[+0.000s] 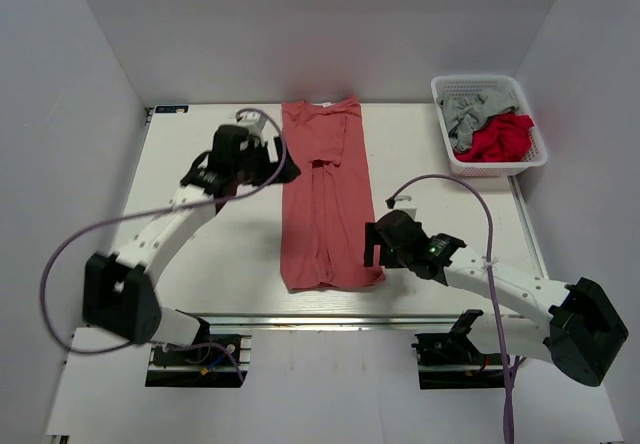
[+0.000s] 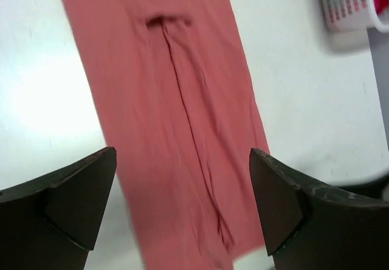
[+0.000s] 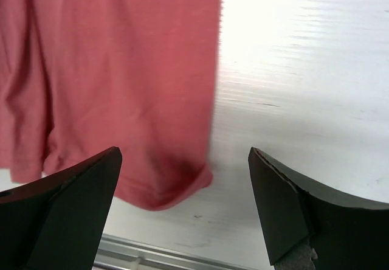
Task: Fold and stack the t-shirts
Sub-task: Rotate the tshirt 90 degrees, then grab the bottom of the folded rectangular tshirt with both arms
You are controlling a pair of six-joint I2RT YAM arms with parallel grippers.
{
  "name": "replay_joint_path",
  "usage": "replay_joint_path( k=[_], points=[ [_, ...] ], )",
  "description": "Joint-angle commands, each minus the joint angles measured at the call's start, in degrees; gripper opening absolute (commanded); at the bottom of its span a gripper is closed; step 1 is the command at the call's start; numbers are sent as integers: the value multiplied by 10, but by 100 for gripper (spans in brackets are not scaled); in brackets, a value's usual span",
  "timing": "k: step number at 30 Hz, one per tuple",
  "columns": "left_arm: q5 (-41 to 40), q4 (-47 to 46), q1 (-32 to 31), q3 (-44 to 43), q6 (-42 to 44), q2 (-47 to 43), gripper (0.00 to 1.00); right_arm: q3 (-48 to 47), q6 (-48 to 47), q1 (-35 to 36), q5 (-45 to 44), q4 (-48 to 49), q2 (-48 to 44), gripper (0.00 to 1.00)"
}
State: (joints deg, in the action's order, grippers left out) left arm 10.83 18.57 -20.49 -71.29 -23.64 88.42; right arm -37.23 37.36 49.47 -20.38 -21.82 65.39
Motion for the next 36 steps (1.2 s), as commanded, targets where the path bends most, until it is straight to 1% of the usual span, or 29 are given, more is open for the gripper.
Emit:
replay_joint_path(
  k=[1, 3, 4, 6, 7, 9, 10, 13, 14, 16, 17, 19, 20, 21, 24, 27, 28, 29, 31, 35, 36],
  points=[
    [-37, 12, -15, 144, -29, -100, 100, 15, 20, -29, -16, 6, -21, 90],
    [-32, 58, -30, 173, -41, -120, 100, 19, 14, -39, 7, 11, -8, 90],
    [-21, 78, -38, 189, -41, -128, 100, 19, -3, -50, 32, 12, 0, 90],
    [-7, 78, -66, 230, -34, -157, 100, 3, -35, -53, 67, 12, 19, 90],
    [7, 78, -77, 236, -28, -165, 100, 2, -58, -52, 69, 11, 22, 90],
    [13, 78, -114, 236, -16, -171, 100, -5, -68, -54, 57, 8, 27, 90],
    [24, 78, -129, 222, -11, -171, 100, -6, -68, -57, 54, 7, 27, 90],
    [30, 89, -189, 190, -2, -112, 100, -4, -56, -68, 31, -1, 22, 90],
    [30, 102, -218, 184, -2, -92, 97, -2, -49, -70, 22, -2, 24, 90],
    [38, 117, -246, 166, -2, -32, 96, -2, -27, -84, 18, -9, 28, 90],
    [38, 135, -267, 161, -2, -16, 92, -1, -17, -88, 13, -13, 28, 90],
    [19, 148, -283, 155, -18, 4, 90, 6, -5, -100, 6, -21, 24, 90],
    [-3, 157, -294, 155, -25, 10, 88, 9, -2, -105, 3, -22, 21, 90],
    [-11, 162, -294, 155, -37, 16, 88, 19, -1, -110, 6, -20, 13, 90],
    [-35, 169, -307, 143, -48, 16, 84, 30, -3, -120, 16, -19, -9, 90],
    [-35, 169, -319, 138, -64, 22, 76, 37, -11, -127, 19, -20, -25, 90],
    [-41, 169, -319, 132, -69, 22, 71, 37, -12, -127, 22, -19, -29, 90],
    [-48, 169, -319, 132, -69, 28, 63, 40, -15, -131, 23, -20, -34, 90],
    [-48, 169, -319, 125, -69, 34, 54, 41, -21, -136, 27, -18, -34, 90],
    [-42, 177, -324, 107, -69, 48, 43, 45, -28, -144, 37, -17, -32, 90],
    [-42, 177, -324, 107, -75, 54, 36, 45, -32, -146, 41, -16, -31, 90]
  ],
)
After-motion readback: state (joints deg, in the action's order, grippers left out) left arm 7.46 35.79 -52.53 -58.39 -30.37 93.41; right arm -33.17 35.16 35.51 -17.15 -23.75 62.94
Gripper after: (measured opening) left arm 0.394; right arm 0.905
